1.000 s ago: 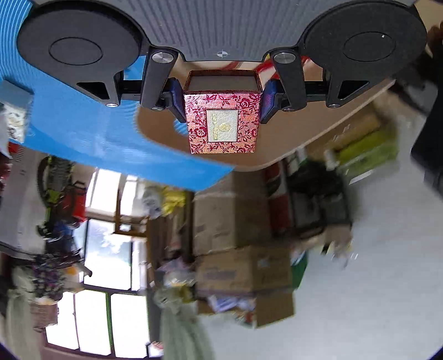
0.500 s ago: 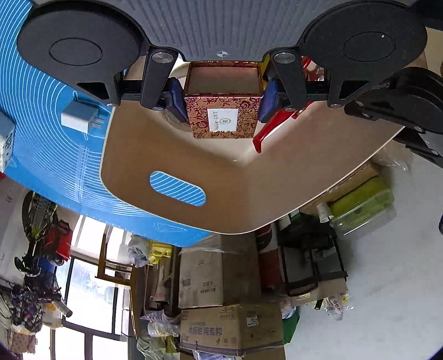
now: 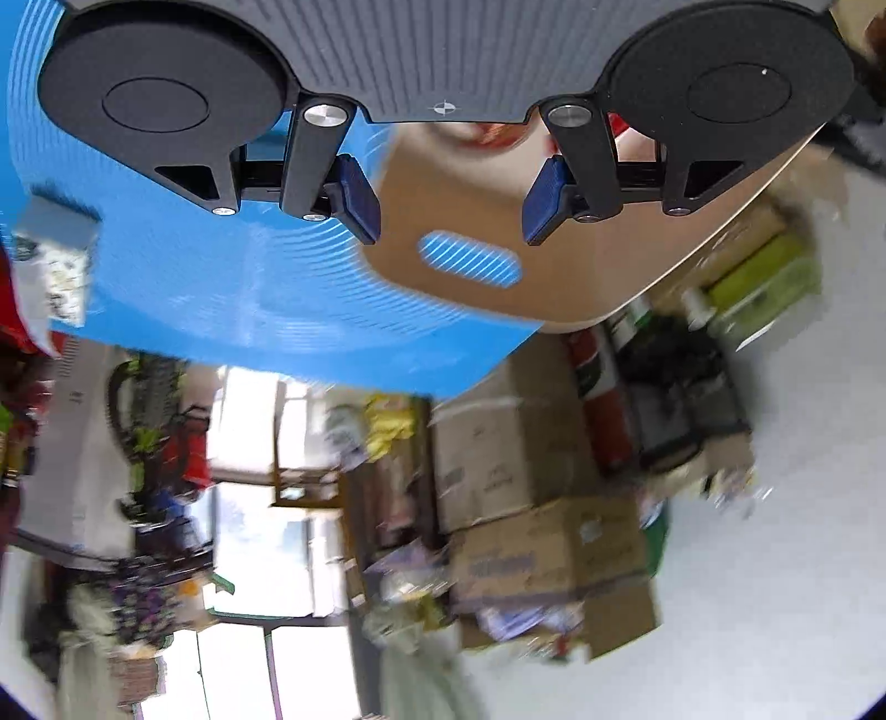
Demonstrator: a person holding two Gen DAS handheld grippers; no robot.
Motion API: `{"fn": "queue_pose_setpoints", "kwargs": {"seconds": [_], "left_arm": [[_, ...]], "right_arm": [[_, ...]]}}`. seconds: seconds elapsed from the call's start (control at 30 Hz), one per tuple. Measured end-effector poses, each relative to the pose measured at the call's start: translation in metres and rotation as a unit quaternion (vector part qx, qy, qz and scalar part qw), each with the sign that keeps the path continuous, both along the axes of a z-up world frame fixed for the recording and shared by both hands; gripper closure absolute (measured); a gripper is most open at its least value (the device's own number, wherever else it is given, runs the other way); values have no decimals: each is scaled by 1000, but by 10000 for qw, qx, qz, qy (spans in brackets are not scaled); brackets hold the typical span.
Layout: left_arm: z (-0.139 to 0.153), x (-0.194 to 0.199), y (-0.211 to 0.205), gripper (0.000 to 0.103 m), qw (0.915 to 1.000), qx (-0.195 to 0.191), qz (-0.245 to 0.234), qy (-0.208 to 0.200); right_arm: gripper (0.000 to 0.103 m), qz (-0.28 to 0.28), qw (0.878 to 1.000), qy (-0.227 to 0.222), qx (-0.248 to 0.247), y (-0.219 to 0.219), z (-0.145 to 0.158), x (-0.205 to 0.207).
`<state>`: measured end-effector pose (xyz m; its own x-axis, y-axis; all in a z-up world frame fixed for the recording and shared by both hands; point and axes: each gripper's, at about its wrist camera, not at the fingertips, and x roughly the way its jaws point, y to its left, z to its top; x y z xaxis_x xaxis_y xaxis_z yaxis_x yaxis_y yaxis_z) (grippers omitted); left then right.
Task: Organize rigid objects
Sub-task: 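Carry the red patterned box into the basket and open the right gripper, then grasp the white charger plug on the mat with the right gripper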
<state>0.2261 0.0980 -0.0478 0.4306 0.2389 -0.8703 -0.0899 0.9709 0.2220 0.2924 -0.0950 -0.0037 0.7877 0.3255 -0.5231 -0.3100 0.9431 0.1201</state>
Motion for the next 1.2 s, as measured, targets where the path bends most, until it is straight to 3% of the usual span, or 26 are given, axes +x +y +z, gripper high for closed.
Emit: {"fn": "queue_pose_setpoints", "kwargs": {"seconds": [0.17, 0.33, 0.43, 0.73, 1.2], "left_arm": [[-1, 1, 0, 83, 10000, 17, -19, 34], [-2, 2, 1, 83, 10000, 25, -45, 64], [-2, 2, 2, 83, 10000, 12, -52, 73], [-2, 3, 2, 83, 9999, 16, -86, 78], [-3, 4, 3, 83, 9999, 16, -124, 84]], "right_arm": [[37, -655, 9978, -30, -9, -37, -11, 26], [37, -1091, 9935, 283, 178, -67, -44, 51], [37, -1240, 9916, 360, -25, -72, -67, 63], [25, -1054, 9929, 455, -326, -66, -102, 77], [24, -1077, 9906, 535, -650, -55, -132, 95]]}}
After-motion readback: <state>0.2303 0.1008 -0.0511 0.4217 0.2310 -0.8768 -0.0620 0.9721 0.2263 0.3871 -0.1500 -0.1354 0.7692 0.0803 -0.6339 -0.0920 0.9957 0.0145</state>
